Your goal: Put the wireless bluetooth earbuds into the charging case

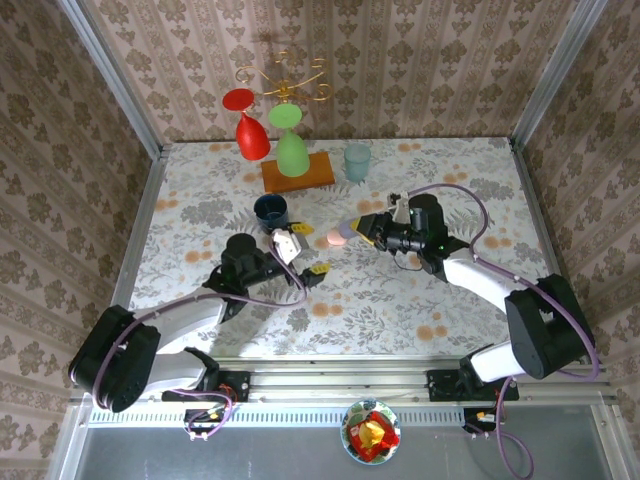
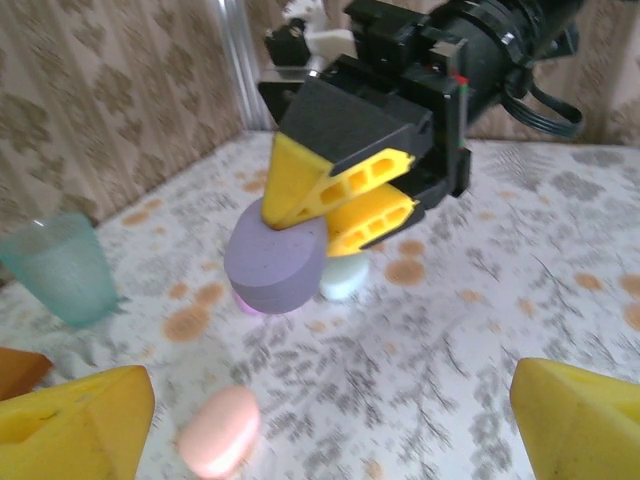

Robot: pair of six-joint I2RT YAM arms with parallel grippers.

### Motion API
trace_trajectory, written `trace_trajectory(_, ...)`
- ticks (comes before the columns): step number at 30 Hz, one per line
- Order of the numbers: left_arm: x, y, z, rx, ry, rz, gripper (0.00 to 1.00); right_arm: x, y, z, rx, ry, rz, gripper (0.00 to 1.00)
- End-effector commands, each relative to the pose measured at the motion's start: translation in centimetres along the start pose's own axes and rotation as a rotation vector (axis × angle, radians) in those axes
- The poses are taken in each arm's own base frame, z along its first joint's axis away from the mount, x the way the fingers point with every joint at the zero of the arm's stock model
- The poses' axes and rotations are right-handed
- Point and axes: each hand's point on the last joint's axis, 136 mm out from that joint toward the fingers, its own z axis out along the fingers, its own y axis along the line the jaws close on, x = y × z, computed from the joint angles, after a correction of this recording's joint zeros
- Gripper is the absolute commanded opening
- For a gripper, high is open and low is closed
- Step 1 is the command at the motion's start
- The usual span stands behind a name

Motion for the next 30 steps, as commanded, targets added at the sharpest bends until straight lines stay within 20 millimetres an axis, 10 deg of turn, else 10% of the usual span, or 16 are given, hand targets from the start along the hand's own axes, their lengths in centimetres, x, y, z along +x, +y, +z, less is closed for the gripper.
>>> trace_trajectory(1,1.8,-1.6,0.4,0.088,0.080,0.003,0.92,0.9,-4.5,0.6,0.122,0.003,0.006,0.17)
trace_trajectory(12,4.5,-1.5,1.4,0.100,0.193,-0.022,0.97,3.4,-12.6,2.4,0.296,0.065,0.073,0.21)
trace_trajectory(21,4.1,-0.7,1.1,0.062,0.193,-0.045,0.99,1.8,-11.0,0.3,0.349,0.007,-0.031,0.71)
trace_trajectory(30,1.1,6.7,-4.0,-0.344,0.147,-0.075,1.00,-5.0,-8.4,-8.6,0.583,-0.246,-0.369,0.94)
